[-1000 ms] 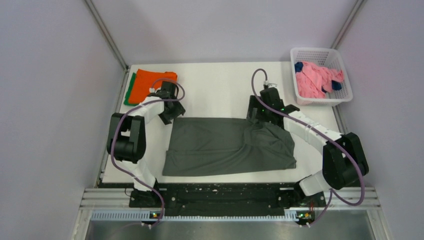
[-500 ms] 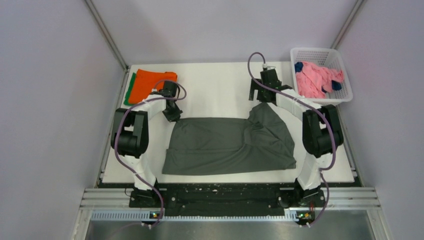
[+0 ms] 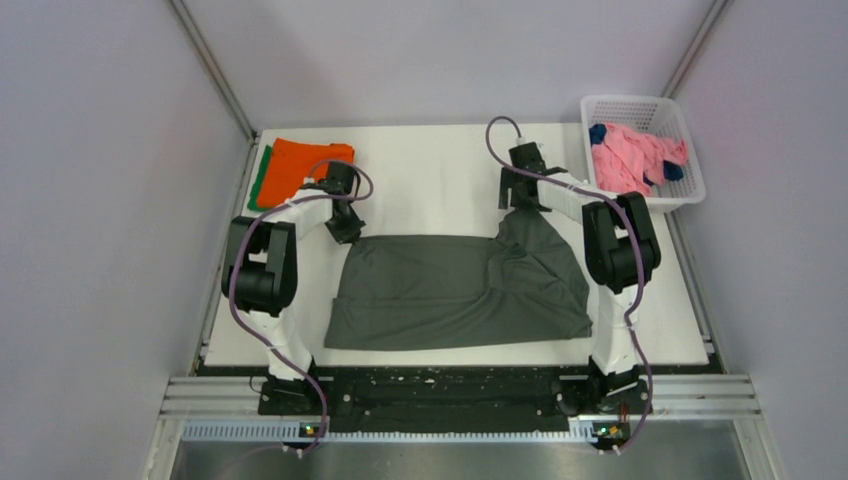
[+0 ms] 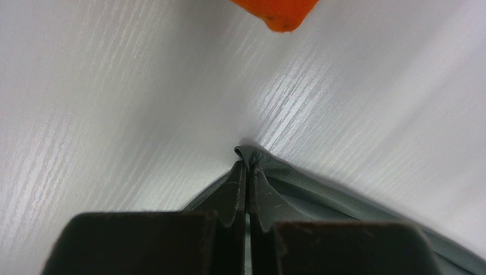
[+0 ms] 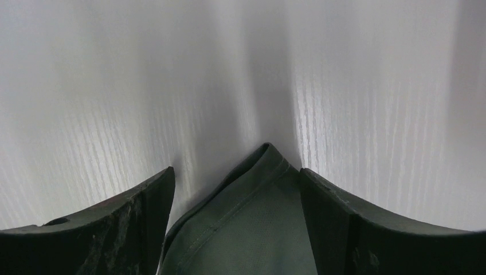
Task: Fold and stack the t-shirts
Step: Grab the side of the flattened tshirt furthest away from the robot with both arms
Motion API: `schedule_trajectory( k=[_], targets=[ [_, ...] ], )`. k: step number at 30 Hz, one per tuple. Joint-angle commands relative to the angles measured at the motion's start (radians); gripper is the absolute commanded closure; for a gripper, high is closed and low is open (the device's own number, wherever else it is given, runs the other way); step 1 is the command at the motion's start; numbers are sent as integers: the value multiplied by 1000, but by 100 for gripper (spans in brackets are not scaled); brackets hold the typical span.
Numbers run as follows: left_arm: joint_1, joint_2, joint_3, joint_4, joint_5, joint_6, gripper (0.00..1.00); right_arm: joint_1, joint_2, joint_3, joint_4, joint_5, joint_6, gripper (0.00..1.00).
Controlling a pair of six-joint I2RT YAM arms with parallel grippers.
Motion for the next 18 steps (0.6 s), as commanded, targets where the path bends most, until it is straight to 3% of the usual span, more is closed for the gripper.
schedule_trajectory(
  k=[1,5,10,13,18],
  targets=[
    [2,-49,-15,-5,-16,5,100,-5,-48,-39,-15,81,29,24],
    [2,-58,-26,1,-15,5,100,-6,-68,-77,-5,93,36,32],
    [2,-59,-25,1,-14,4,100,-4,-73,-95,6,89,63,57],
    [2,-55,-20,2,-16,5,100,-4,-82,-99,21,89,77,78],
    [2,-23,52,-28,-36,17,100,-5,-89,-41,31,103,46,93]
  ],
)
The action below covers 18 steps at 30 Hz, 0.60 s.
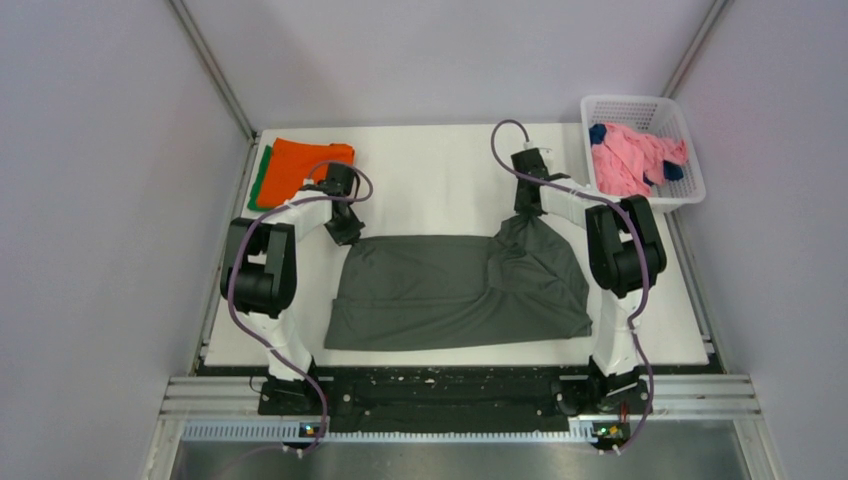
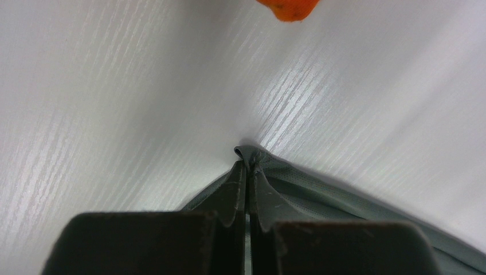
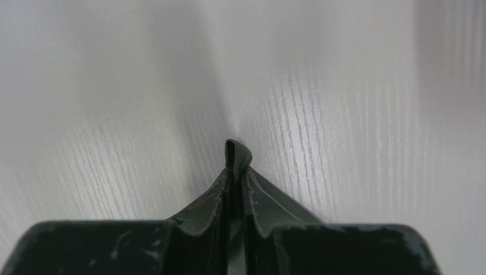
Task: Fold and stack the t-shirts
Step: Grab the side of the flattened tshirt furthest away from the robot with both arms
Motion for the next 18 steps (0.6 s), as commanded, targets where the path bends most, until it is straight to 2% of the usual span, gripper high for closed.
schedule_trajectory(
  k=[1,5,15,18],
  targets=[
    [2,-7,85,-39,-40,19,100,-4,-55,48,-7,34,-24,94],
    [2,-41,83,-35,-29,11,100,-4,-158,-23,24,11,-34,97],
    [-32,-282,-129,23,-48,-8,100,27,-519,-304,27,-151,-51,100],
    [-41,-354,-193,34,-49,-13,100,60,-634,-372,-11,-144,-39,100]
  ],
)
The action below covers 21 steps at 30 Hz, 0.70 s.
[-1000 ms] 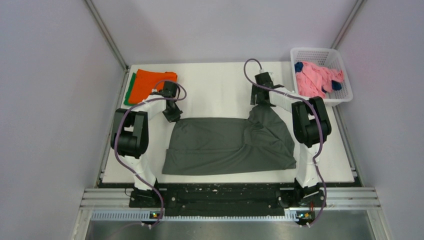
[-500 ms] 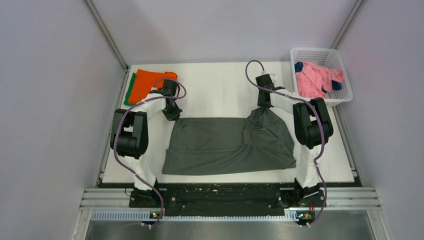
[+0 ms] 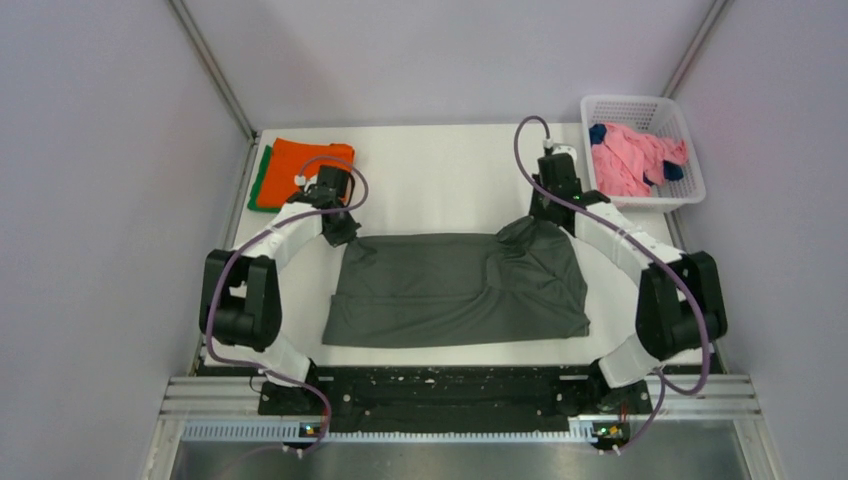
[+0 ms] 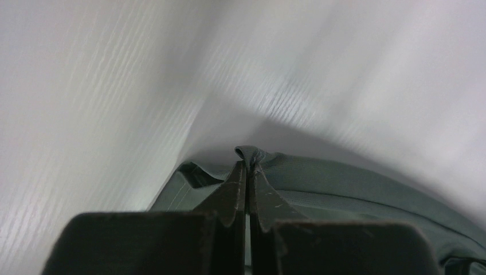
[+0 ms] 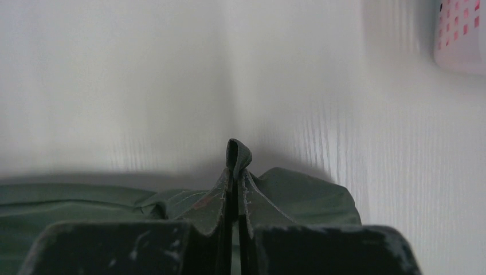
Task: Fold and stack the t-shirts
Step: Grab the side of the flattened tshirt furthest away from the robot with both arms, then fold the other side of the tshirt into a rectangle
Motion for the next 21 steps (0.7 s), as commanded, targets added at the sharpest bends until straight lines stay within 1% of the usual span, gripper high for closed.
schedule_trajectory(
  k=[1,8,13,17,21],
  targets=[
    [-17,-127,-92,45,-26,-13,100,51,-173,-90,-43,-21,15,100],
    [-48,-285,-222,57,-35,-27,100,87,-416,-196,-201,-19,34,100],
    [-74,-360,-303,57,-23,-54,100,88,-543,-273,-290,-60,65,100],
    [-117,-436,-377,37,-49,-100,100,88,-579,-304,-366,-18,85,99],
    [-125,-489,-436,28,-60,-120,100,87,-592,-354,-352,-67,97,97]
  ],
)
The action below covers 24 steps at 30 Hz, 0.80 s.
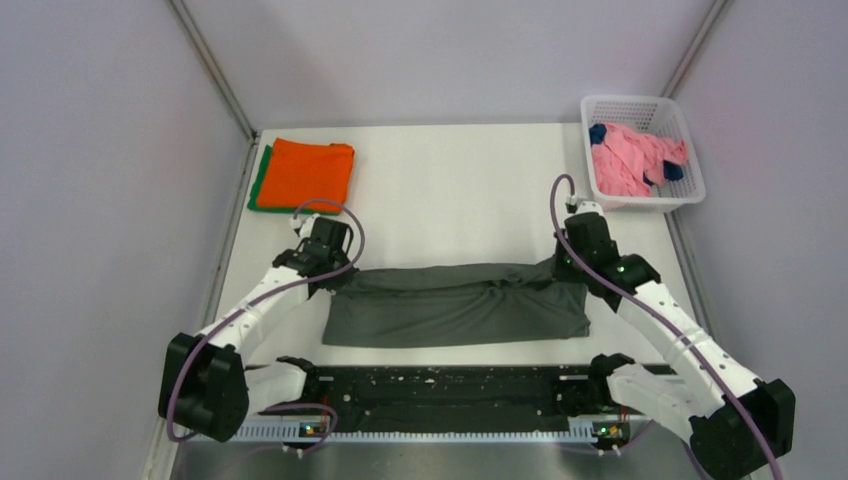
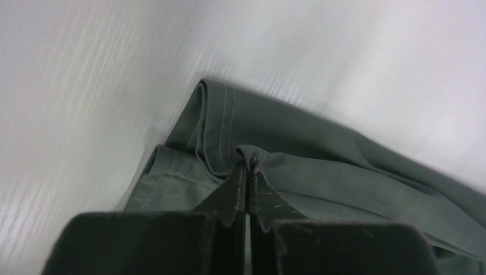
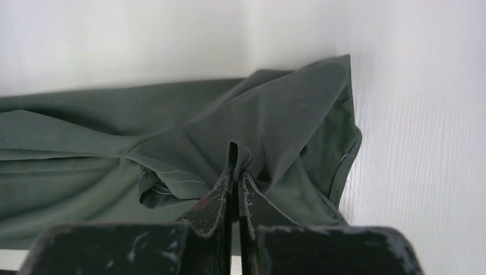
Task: Fold and stack the t-shirts
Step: Fold the other side of the tshirt into a rectangle
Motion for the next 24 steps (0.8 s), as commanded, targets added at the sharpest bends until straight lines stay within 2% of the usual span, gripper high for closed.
schedule_trajectory(
  k=[1,5,7,8,11,14,15,16,17,18,21,24],
  targets=[
    [-8,-58,-52,-2,-34,-44,100,9,-30,-54,-24,-27,34,96],
    [-9,-54,-94,-30,-50,-59,100,10,-36,-91,-52,14,75,90],
    [-13,-68,-116,-33,-32,-62,100,10,-39,-84,-87,37,118,82],
    [-16,-82,-127,-36,-24,-65,95,10,-43,-78,-109,41,138,80],
    [-25,-141,-156,-65,-16,-83,67,9,-73,-72,-175,31,186,69],
    [-26,-222,-148,-131,-34,-103,36,10,-133,-63,-219,25,206,49],
    [-26,-250,-132,-156,-35,-102,27,11,-157,-54,-220,18,195,48],
    [-27,-276,-114,-179,-38,-97,11,12,-182,-44,-220,2,178,47],
    [-26,-303,-90,-196,-42,-91,2,11,-201,-32,-220,-14,165,46],
    [-27,-326,-68,-204,-42,-81,1,11,-219,-20,-211,-28,151,42],
    [-27,-363,-20,-141,12,-14,1,10,-259,-13,-119,-52,102,19],
    [-28,-307,-1,-9,170,40,1,12,-235,-30,-5,-135,132,2]
  ],
)
